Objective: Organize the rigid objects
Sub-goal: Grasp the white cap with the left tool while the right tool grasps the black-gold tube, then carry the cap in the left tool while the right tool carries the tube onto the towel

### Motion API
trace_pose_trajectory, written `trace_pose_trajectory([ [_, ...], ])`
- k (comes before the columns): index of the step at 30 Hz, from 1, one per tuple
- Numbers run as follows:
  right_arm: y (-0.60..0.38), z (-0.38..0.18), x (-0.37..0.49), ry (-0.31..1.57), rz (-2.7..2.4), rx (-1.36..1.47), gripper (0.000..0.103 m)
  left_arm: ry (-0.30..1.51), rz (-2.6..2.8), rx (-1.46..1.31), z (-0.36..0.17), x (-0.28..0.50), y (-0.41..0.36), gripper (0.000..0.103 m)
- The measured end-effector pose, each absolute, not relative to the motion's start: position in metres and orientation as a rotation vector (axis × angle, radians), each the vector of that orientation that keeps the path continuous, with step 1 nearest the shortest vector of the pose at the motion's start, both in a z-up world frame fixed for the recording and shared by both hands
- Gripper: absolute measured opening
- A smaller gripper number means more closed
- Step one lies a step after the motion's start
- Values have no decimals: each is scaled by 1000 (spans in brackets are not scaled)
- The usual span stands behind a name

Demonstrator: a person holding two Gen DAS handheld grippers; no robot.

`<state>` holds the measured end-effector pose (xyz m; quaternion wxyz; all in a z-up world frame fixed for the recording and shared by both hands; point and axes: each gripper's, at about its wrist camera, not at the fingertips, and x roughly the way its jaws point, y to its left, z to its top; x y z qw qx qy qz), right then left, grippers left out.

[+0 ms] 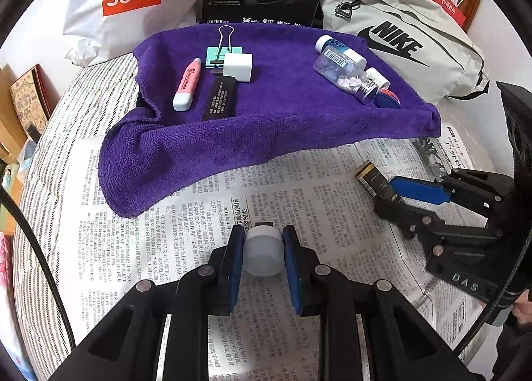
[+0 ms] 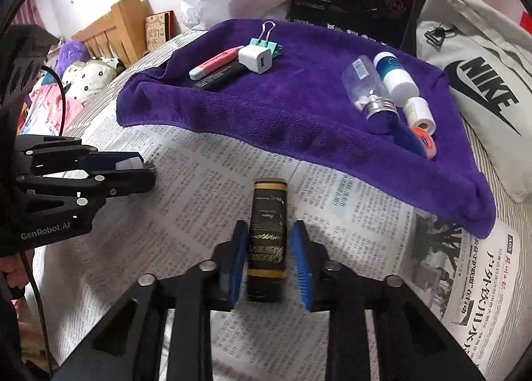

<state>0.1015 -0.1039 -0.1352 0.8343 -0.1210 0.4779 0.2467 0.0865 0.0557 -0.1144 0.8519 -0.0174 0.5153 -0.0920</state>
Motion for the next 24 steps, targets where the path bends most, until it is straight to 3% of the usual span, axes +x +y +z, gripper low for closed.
trace_pose_trajectory([
  [24, -152, -134, 90, 1023, 440, -203, 24, 1086, -163, 12, -115, 85, 44, 23],
])
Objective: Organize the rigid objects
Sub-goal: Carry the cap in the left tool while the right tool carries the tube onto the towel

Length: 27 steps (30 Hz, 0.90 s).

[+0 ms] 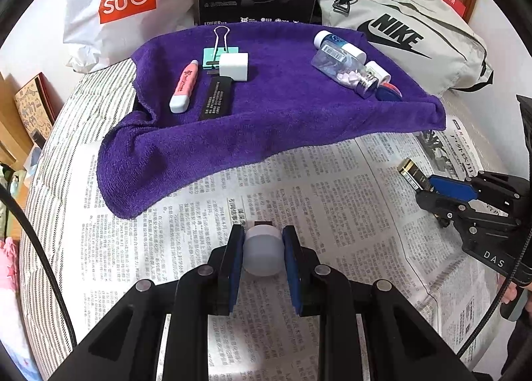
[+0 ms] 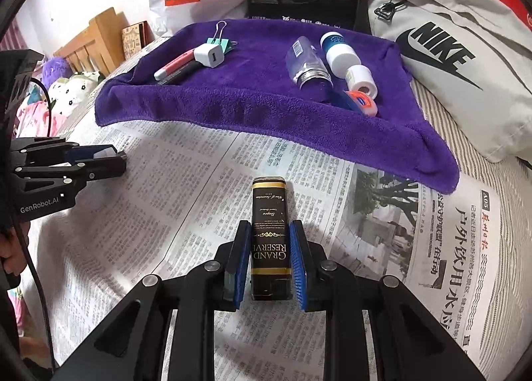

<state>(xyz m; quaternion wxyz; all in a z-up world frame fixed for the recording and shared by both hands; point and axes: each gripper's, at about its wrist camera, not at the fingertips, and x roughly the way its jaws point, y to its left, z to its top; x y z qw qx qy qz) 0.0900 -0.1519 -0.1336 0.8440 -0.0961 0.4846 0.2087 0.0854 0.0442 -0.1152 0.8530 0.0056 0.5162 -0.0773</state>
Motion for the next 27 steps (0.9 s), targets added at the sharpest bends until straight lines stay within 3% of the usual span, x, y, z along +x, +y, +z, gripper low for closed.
trace_pose_trajectory([
  [12, -164, -128, 88, 1043, 499, -129, 23, 1083, -144, 15, -113, 85, 34, 23],
  [27, -170, -80, 95, 965, 514, -149, 23, 966, -156, 55, -61, 88, 24, 23],
])
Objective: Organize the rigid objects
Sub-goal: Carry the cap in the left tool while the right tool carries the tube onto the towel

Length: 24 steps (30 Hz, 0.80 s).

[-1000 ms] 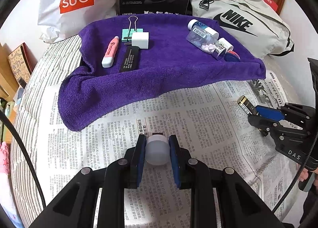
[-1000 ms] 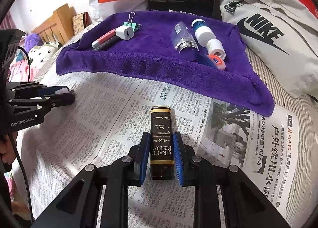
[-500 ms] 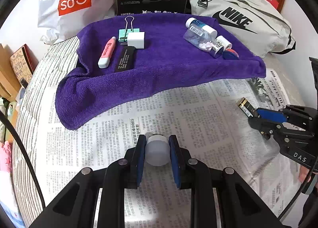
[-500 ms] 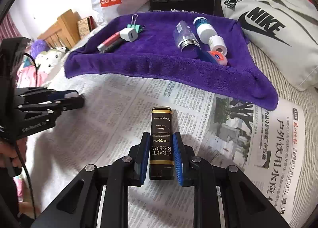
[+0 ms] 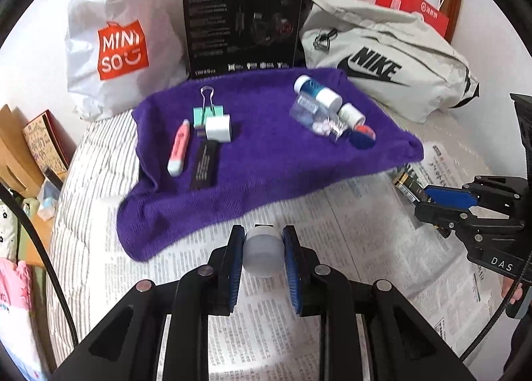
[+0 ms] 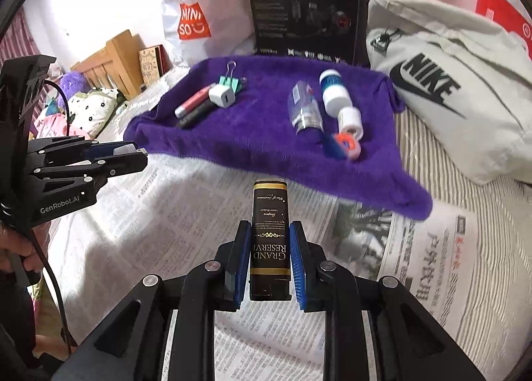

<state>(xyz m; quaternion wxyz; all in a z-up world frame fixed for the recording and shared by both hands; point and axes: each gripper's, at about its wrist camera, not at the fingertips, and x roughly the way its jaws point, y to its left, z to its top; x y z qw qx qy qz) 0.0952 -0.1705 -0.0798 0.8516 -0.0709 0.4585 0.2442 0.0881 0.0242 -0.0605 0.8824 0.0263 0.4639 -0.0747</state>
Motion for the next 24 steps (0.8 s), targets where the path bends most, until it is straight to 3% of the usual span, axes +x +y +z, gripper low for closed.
trace_pose_trajectory([
  [14, -144, -59, 163, 937, 550, -150, 23, 956, -140, 10, -53, 132, 53, 22],
  [24, -108, -80, 216, 990, 570, -190, 24, 974, -136, -21, -62, 166, 72, 22],
])
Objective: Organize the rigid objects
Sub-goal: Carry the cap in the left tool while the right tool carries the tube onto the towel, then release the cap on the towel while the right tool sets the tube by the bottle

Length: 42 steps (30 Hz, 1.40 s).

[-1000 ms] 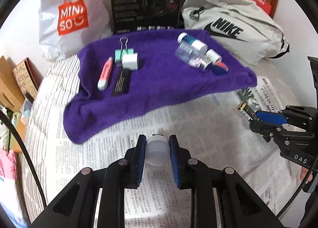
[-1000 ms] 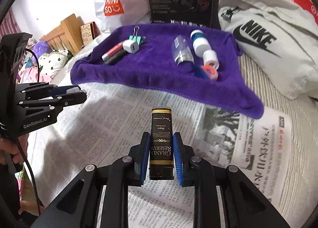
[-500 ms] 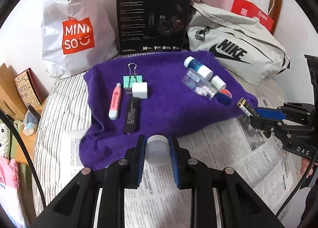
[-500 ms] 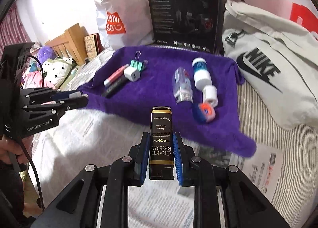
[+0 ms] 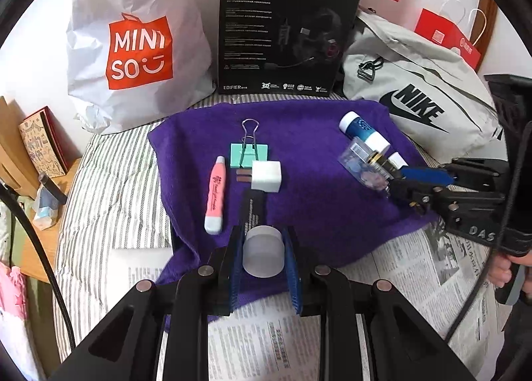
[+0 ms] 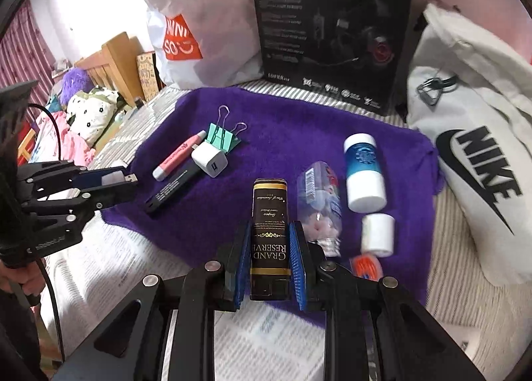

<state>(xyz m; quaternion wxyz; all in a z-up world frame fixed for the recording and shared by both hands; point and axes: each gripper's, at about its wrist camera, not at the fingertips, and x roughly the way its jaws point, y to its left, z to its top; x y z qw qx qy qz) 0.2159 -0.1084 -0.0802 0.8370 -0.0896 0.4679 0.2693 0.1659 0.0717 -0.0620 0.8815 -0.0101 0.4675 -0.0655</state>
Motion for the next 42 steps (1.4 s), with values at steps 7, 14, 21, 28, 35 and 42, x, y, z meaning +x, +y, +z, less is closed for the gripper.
trace_pose_trajectory([
  [7, -91, -110, 229, 1044, 559, -242, 23, 988, -138, -29, -71, 179, 76, 23],
  [14, -87, -125, 239, 1067, 556, -263, 24, 1002, -154, -52, -78, 189, 77, 22],
  [21, -91, -126, 237, 1063, 587, -263, 27, 1015, -178, -60, -86, 200, 75, 22],
  [28, -114, -113, 221, 1070, 557, -228, 28, 1026, -198, -43, -92, 207, 66, 22],
  [35, -148, -91, 189, 1031, 507, -176, 34, 1039, -217, -2, -99, 215, 44, 23],
  [42, -170, -87, 161, 1027, 481, -121, 35, 1059, -209, 59, -112, 221, 23, 23],
])
